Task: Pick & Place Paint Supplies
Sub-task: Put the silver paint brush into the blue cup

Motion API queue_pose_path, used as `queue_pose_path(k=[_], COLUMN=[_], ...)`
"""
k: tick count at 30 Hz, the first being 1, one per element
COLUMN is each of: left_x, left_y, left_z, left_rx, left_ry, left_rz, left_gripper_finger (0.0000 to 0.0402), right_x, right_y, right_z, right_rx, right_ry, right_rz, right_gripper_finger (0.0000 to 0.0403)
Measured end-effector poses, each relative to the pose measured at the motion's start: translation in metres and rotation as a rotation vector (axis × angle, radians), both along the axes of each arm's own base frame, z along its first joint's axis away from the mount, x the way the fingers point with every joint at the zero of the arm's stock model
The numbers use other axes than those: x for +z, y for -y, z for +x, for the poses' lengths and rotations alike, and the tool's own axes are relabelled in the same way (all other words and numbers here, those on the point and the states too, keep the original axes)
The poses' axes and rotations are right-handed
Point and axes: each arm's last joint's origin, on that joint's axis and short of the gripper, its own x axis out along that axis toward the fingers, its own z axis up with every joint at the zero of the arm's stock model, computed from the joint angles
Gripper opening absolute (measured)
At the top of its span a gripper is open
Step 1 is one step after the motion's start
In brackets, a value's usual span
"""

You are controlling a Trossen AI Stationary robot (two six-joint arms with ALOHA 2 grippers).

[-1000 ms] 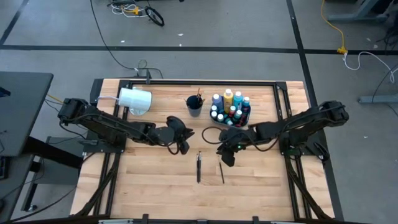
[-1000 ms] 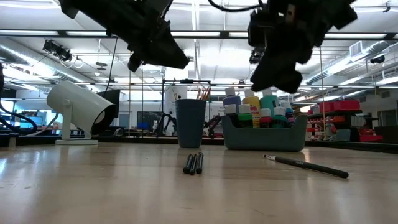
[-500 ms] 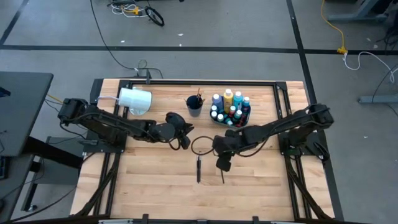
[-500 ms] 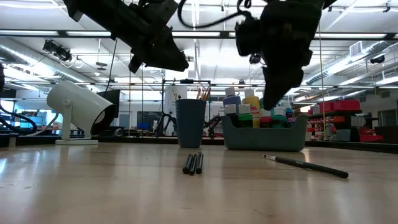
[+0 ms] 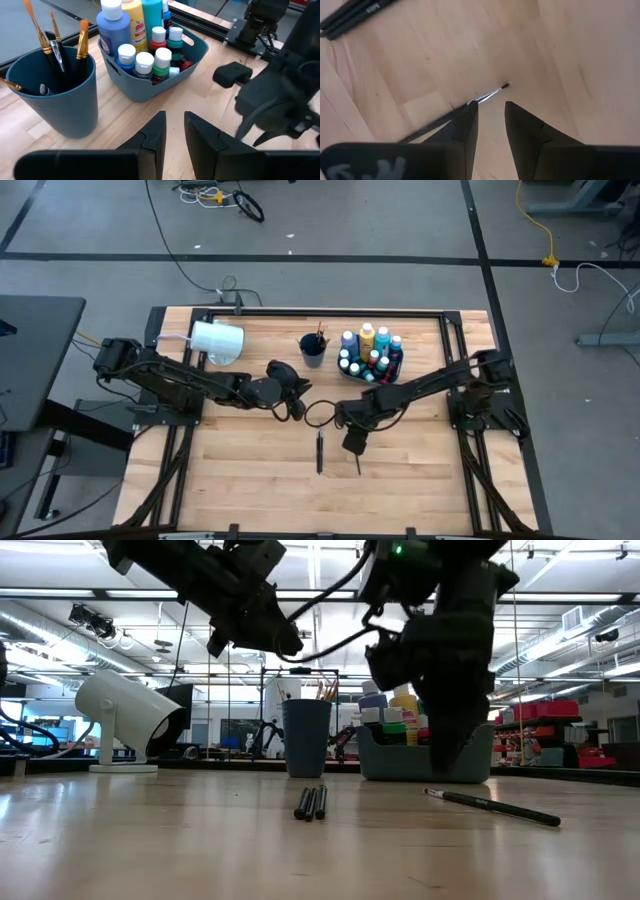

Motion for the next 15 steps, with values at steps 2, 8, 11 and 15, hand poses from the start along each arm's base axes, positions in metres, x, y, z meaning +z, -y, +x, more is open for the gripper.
queue_pose_path(k=[2,8,11,15], left_x=[0.000,0.000,0.000,0.000], left_y=[0.000,0.000,0.000,0.000], left_z=[0.000,0.000,0.000,0.000], left_rx=[0.000,-0.001,-0.001,-0.001], left_ry=[0.000,0.001,0.001,0.001], left_rz=[0.000,0.000,0.000,0.000], left_gripper_finger=[0.0077,0.0077,0.0077,0.0077], right_x=[-0.006,-0.019,-0.019,-0.019], right_y=[0.000,0.004,0.006,0.008], right_z=[0.002,0.007,0.009,0.010], right_rx=[-0.004,-0.011,-0.012,-0.014], right_ry=[-0.018,-0.023,-0.010,-0.006], right_rz=[0.016,0.020,0.034,0.035], right_gripper_finger=[0.0098,0.0098,0.0098,0.0098])
